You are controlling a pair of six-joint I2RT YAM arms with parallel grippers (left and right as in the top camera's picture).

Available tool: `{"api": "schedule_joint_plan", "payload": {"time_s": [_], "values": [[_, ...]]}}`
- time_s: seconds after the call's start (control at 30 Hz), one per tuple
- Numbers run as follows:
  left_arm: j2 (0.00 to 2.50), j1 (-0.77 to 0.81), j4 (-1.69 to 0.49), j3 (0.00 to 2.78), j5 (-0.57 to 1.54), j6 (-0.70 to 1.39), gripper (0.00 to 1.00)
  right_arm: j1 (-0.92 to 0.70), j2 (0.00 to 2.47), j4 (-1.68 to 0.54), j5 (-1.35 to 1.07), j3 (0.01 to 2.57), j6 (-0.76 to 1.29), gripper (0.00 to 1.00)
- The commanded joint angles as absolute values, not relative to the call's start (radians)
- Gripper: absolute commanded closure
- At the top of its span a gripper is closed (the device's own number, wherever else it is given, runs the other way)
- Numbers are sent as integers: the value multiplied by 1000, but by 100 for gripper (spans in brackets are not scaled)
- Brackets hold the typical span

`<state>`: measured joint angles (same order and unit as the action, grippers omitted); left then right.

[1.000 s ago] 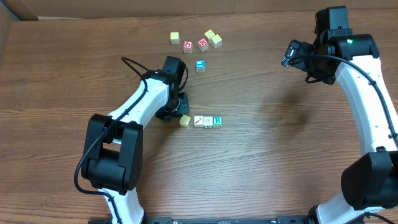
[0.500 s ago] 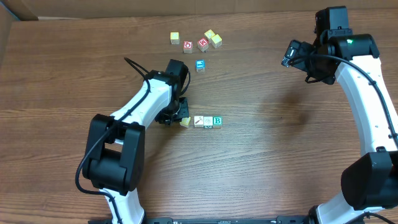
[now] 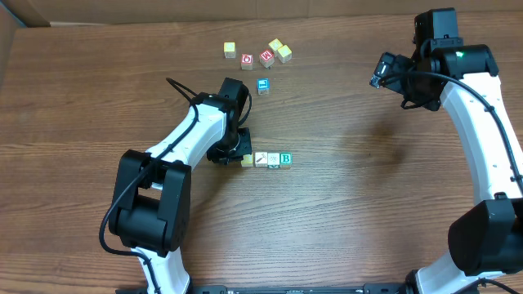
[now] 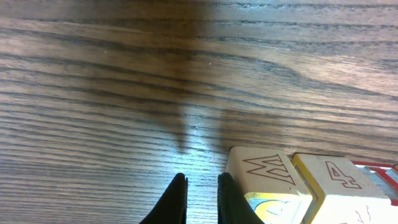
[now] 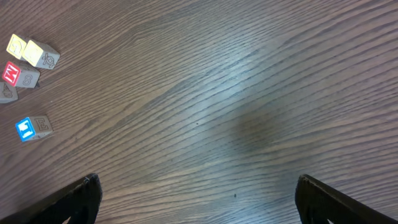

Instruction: Flip 4 blocks

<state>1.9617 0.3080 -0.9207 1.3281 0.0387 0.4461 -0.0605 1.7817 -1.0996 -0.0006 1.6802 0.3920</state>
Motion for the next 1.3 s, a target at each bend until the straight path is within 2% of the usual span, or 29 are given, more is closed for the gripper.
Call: {"api": "schedule_joint_plan", "payload": {"time_s": [0.0, 0.43, 0.7, 1.07, 1.27], "values": [[1943, 319, -920, 1322, 61, 450, 89, -60, 1769, -1094, -1, 1682, 397, 0], [1943, 322, -904, 1322, 61, 422, 90, -60, 1769, -1094, -1, 1682, 397, 0], [1932, 315, -909, 1331, 48, 336, 96, -60, 1769, -1094, -1, 1682, 397, 0], [1703, 291, -1010, 1383, 58, 352, 96, -60, 1769, -1094, -1, 1682, 397, 0], [1650, 298, -1135, 1383, 57, 356, 96, -60, 1769, -1094, -1, 1682, 397, 0]]}}
